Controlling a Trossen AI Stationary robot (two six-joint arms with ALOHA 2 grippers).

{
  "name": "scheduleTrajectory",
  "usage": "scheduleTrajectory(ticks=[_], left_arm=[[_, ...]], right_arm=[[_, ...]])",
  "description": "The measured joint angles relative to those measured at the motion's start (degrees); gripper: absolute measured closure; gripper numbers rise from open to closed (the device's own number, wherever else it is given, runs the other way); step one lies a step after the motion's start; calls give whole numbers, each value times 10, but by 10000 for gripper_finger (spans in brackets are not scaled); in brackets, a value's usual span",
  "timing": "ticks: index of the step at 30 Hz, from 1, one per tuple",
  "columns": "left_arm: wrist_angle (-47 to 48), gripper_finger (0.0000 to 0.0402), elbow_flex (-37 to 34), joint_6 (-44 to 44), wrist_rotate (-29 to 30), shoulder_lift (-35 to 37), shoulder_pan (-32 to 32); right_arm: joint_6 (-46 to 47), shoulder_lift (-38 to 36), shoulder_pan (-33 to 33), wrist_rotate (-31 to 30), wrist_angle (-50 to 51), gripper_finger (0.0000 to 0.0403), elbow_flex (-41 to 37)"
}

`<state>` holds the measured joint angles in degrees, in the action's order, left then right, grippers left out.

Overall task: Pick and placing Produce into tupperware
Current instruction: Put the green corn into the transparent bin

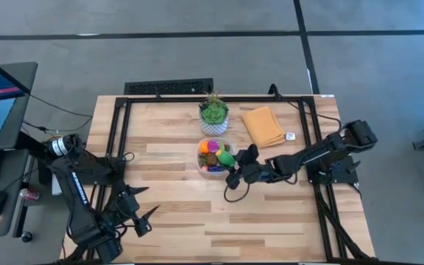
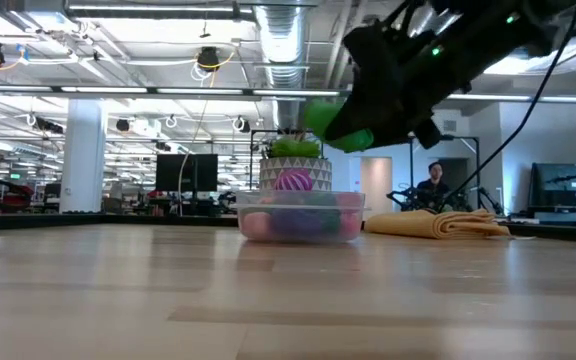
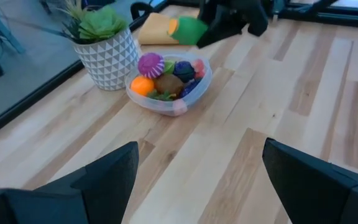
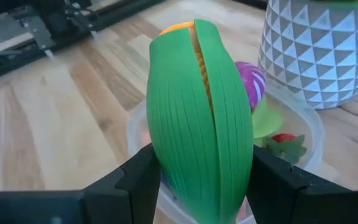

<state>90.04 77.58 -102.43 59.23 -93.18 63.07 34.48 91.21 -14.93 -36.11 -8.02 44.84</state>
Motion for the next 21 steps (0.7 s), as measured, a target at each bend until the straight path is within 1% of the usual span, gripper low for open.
scheduleTrajectory(ticks=[3, 9, 16, 21], left_arm=[[0, 68, 0, 0, 7, 0, -7], [0, 68, 0, 9, 11, 0, -20], [0, 68, 0, 9, 12, 0, -25], [0, 68, 0, 2, 11, 0, -25]], right_arm=[[-5, 17, 20, 37, -26, 181, 0], [-18, 52, 42, 100, -46, 181, 17], [-59, 85, 65, 165, -47, 181, 48], [-65, 102, 76, 204, -45, 181, 52]])
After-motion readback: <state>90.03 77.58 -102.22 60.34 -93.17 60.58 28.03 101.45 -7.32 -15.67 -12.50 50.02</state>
